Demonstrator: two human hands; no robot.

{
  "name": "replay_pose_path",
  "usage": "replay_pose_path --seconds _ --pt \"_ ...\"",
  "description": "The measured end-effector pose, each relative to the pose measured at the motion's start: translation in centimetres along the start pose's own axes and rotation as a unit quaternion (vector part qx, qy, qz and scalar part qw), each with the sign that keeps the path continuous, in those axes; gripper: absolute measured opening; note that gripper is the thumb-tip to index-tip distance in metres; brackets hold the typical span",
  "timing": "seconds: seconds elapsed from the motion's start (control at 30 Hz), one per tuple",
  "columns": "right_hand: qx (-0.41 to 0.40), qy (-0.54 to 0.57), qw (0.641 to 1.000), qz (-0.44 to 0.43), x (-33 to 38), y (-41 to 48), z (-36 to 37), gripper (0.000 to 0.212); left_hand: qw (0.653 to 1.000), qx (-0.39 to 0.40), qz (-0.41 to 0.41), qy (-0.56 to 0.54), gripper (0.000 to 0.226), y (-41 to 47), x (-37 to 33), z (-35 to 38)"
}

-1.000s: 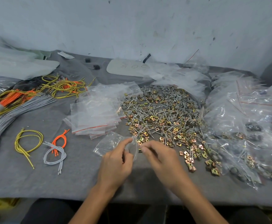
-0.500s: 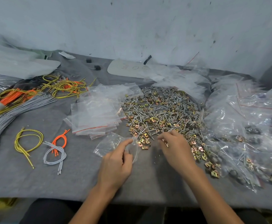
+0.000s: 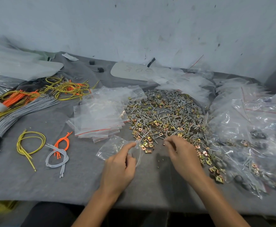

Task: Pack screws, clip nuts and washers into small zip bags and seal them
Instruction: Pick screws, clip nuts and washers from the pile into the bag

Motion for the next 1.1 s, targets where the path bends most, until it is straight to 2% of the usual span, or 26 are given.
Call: replay_pose_path --seconds 0.1,0.27,0.47,0.63,0.73,0.83,0.97,1.1 --pt "0.002 0.133 0.991 -0.021 3.1 -1.2 0.4 0.009 1.0 -0.002 -0.002 0.005 0.046 0.0 0.2 0.0" --pt "0.021 0.205 0.977 -0.056 6.9 -2.2 2.1 0.011 1.0 0.006 0.001 0.002 0.047 -0.1 -0.3 -0.3" --pt "0.01 0.182 0.983 -0.033 7.2 -2.3 3.5 0.019 1.0 0.001 0.001 0.001 0.046 -0.1 -0.6 -0.5" --pt "0.016 0.074 0.994 -0.084 8.3 -2.1 3.9 0.013 1.0 0.002 0.002 0.001 0.046 -0.2 -0.9 -0.7" --pt "0.035 0.069 0.991 -0.106 8.7 -2.4 4.2 0.008 1.0 0.001 0.008 0.002 0.043 -0.4 -1.3 -0.8" --pt "0.047 0.099 0.988 -0.11 8.0 -3.3 4.5 0.019 0.997 0.011 0.055 0.051 0.042 -0.8 -2.4 -0.4" --pt "0.036 0.11 0.99 -0.08 6.2 -4.9 4.7 0.021 0.978 0.081 0.139 0.133 0.048 -1.6 -4.0 1.3" --pt "0.023 0.114 0.991 -0.071 5.6 -5.1 4.8 0.017 0.975 0.1 0.159 0.115 0.051 -2.1 -4.4 1.1"
Point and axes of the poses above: each hand's wrist, its own y-axis towards the middle knuckle, its own z-axis out of the palm, x = y × z, the point moved 8 cm from there along y, towards the middle knuckle, and after that the axes turned 9 degrees about -z, right-handed, at the moved point
